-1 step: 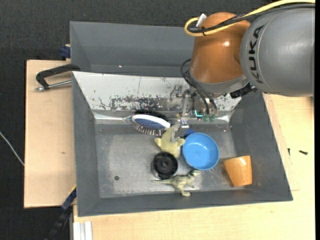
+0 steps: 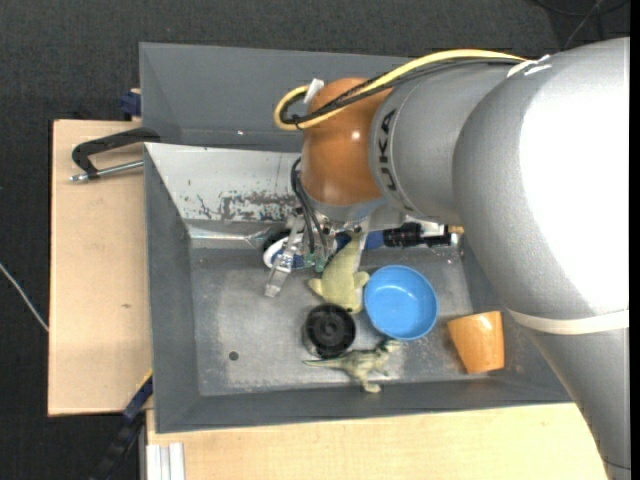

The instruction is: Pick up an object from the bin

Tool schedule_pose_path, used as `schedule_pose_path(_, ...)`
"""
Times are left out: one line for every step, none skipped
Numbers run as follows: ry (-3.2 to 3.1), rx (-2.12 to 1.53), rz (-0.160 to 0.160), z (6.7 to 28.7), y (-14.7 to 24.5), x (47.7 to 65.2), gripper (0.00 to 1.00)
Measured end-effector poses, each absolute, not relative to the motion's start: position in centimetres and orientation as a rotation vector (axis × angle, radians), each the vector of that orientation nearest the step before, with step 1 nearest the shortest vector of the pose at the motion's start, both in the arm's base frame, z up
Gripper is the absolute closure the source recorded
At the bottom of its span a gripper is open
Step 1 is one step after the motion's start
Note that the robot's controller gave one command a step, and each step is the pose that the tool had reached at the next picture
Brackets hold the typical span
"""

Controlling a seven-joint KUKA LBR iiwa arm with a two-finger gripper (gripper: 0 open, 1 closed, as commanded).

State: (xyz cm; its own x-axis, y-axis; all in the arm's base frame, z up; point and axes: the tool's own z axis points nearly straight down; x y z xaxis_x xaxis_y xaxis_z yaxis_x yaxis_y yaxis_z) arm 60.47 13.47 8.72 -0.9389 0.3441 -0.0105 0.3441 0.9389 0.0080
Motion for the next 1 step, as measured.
schedule_pose_path(3.089,0.539,0.004,10.24,13.11,59.86,0.0)
